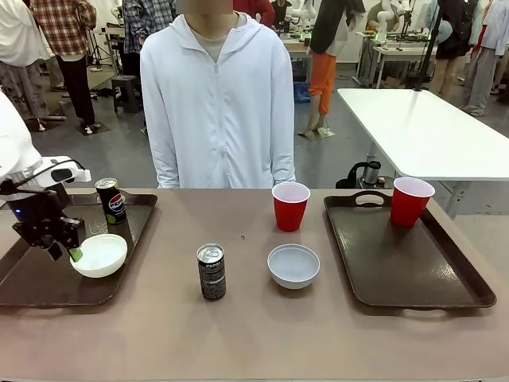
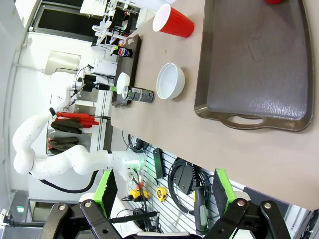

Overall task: Prepare tableware on both trays.
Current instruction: Pick up a Picnic Bowl from the table and place it on a Handle tray.

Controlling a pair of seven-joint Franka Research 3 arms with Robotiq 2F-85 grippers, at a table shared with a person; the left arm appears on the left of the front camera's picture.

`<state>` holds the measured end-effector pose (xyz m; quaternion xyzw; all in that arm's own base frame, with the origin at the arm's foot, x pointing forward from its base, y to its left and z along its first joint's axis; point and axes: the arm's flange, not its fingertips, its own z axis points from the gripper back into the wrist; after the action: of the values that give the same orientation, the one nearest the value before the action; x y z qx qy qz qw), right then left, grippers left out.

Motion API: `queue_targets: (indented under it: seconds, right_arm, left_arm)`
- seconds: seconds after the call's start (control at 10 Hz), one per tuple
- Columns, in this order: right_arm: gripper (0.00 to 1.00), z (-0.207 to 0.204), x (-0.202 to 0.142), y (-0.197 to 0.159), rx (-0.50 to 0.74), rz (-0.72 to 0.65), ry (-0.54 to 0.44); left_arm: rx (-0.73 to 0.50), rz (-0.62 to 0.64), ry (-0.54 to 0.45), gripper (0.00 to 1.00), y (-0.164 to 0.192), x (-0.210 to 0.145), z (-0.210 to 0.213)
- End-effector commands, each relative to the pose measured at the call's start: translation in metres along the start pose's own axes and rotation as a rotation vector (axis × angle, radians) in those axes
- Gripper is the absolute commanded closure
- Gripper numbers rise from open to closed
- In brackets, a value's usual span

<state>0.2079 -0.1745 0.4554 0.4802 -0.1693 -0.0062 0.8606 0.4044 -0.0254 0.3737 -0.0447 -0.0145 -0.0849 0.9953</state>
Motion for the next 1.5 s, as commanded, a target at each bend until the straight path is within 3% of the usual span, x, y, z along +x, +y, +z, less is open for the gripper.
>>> queue_targets:
  seconds: [0.0, 0.3, 0.4, 1.4]
  right_arm:
    - [0.0, 0.0, 0.0, -0.001, 0.019, 0.014, -0.009]
    - [0.0, 0.0, 0.0, -0.001, 0.019, 0.014, -0.009]
    - [0.0, 0.0, 0.0, -0.001, 0.019, 0.014, -0.009]
    - [0.0, 0.0, 0.0, 0.0, 0.0, 0.0, 0.0]
  left_arm:
    - [0.028, -0.04, 0.012, 0.34, -0.003, -0.024, 0.028]
    - [0.034, -0.066, 0.043, 0.05, -0.006, -0.037, 0.053]
    - [0.044, -0.057, 0.029, 0.0, -0.007, -0.039, 0.061]
    - [0.022, -0.047, 0.047, 0.0, -0.009, -0.035, 0.049]
